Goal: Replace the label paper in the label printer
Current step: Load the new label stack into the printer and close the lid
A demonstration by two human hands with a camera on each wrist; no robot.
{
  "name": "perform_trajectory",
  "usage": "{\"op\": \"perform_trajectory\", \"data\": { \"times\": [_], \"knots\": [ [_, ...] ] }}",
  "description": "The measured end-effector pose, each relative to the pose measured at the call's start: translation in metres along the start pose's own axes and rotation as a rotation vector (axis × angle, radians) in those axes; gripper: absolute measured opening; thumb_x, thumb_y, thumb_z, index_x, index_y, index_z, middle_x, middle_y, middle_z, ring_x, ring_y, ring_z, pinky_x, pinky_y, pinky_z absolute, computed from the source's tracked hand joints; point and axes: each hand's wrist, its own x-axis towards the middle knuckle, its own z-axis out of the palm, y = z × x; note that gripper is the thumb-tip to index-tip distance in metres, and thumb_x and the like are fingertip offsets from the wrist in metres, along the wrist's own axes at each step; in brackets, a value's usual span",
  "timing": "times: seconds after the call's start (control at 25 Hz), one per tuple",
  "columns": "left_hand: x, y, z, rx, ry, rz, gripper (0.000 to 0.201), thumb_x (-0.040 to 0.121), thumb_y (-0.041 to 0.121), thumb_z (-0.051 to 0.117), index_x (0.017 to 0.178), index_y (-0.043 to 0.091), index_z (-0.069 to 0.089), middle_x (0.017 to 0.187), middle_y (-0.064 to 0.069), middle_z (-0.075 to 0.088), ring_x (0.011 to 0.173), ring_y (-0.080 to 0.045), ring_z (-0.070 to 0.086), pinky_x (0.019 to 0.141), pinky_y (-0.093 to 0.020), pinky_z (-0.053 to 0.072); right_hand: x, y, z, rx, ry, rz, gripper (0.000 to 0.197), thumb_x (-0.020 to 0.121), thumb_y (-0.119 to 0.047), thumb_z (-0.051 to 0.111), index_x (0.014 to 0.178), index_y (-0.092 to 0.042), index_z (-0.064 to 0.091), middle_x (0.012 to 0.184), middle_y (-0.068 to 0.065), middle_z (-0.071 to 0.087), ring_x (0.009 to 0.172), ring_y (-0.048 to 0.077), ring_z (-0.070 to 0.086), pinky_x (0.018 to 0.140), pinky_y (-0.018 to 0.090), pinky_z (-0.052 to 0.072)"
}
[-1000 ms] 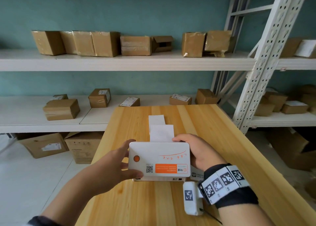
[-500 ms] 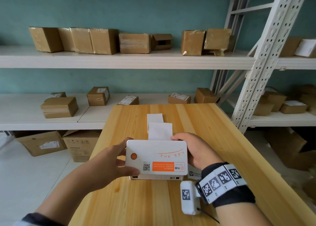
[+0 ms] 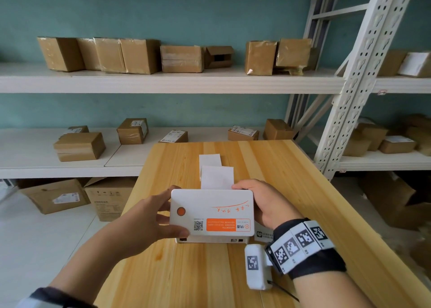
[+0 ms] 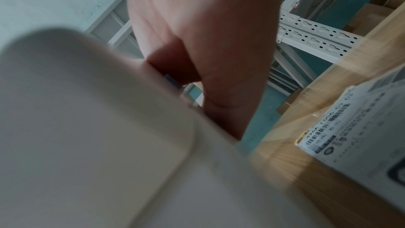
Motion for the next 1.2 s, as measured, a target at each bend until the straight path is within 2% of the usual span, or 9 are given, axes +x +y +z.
{"op": "perform_trajectory", "data": {
  "times": [0.2, 0.36, 0.56, 0.72, 0.92, 1.04, 1.2],
  "knots": [
    [0.0007, 0.0006, -0.0001, -0.003, -0.004, -0.006, 0.078, 0.072, 0.031, 0.085, 0.130, 0.053, 0.039, 0.112, 0.019, 0.070, 0.104, -0.009, 0.069, 0.087, -0.040, 0.059, 0.0018, 0.0014, -0.0014, 0.008, 0.000, -0.004, 0.015, 0.092, -0.017, 0.061, 0.083, -0.006, 0.065, 0.075, 0.011, 0.068, 0.071, 0.026, 0.070, 0.068, 0.032, 0.050],
    [0.0010, -0.0011, -0.0008, 0.002, -0.006, 0.004, 0.086, 0.071, 0.034, 0.085, 0.141, 0.045, 0.038, 0.114, 0.018, 0.070, 0.104, -0.009, 0.070, 0.088, -0.040, 0.060, 0.0016, 0.0011, -0.0013, 0.008, 0.008, 0.005, 0.020, 0.092, -0.016, 0.061, 0.073, -0.008, 0.065, 0.070, 0.009, 0.067, 0.067, 0.025, 0.069, 0.065, 0.031, 0.050],
    [0.0024, -0.0038, -0.0017, 0.002, -0.017, 0.026, 0.086, 0.069, 0.039, 0.085, 0.142, 0.043, 0.040, 0.115, 0.017, 0.070, 0.104, -0.011, 0.070, 0.087, -0.044, 0.060, 0.0020, 0.0015, -0.0010, 0.038, 0.016, 0.007, 0.021, 0.090, -0.014, 0.063, 0.071, -0.008, 0.065, 0.071, 0.010, 0.067, 0.066, 0.025, 0.069, 0.064, 0.031, 0.050],
    [0.0013, -0.0016, -0.0015, 0.008, -0.011, 0.027, 0.081, 0.072, 0.034, 0.084, 0.140, 0.043, 0.042, 0.115, 0.018, 0.069, 0.100, -0.009, 0.071, 0.084, -0.041, 0.061, 0.0001, 0.0012, -0.0014, 0.029, 0.008, -0.004, 0.024, 0.091, -0.015, 0.063, 0.067, -0.009, 0.064, 0.070, 0.009, 0.067, 0.069, 0.026, 0.069, 0.067, 0.033, 0.050],
    [-0.0008, 0.0016, -0.0004, -0.003, -0.015, 0.021, 0.077, 0.075, 0.029, 0.083, 0.140, 0.041, 0.042, 0.116, 0.018, 0.068, 0.097, -0.008, 0.072, 0.082, -0.042, 0.061, -0.0004, 0.0014, -0.0005, 0.008, 0.011, -0.014, 0.019, 0.092, -0.017, 0.063, 0.077, -0.007, 0.067, 0.074, 0.009, 0.070, 0.071, 0.026, 0.071, 0.066, 0.032, 0.052],
    [-0.0019, 0.0013, -0.0003, -0.017, -0.021, 0.016, 0.081, 0.076, 0.028, 0.082, 0.143, 0.040, 0.039, 0.118, 0.018, 0.067, 0.096, -0.007, 0.073, 0.082, -0.042, 0.061, 0.0010, 0.0025, -0.0005, 0.028, 0.014, -0.021, 0.019, 0.092, -0.015, 0.063, 0.075, -0.006, 0.066, 0.073, 0.010, 0.070, 0.069, 0.026, 0.071, 0.066, 0.033, 0.052],
    [-0.0032, 0.0031, -0.0003, 0.002, -0.026, 0.028, 0.075, 0.077, 0.028, 0.081, 0.140, 0.040, 0.043, 0.118, 0.018, 0.067, 0.094, -0.008, 0.073, 0.080, -0.039, 0.062, 0.0027, 0.0045, -0.0010, 0.032, 0.005, -0.020, 0.017, 0.091, -0.016, 0.063, 0.078, -0.006, 0.068, 0.077, 0.011, 0.071, 0.075, 0.029, 0.071, 0.075, 0.036, 0.053]
  ]
}}
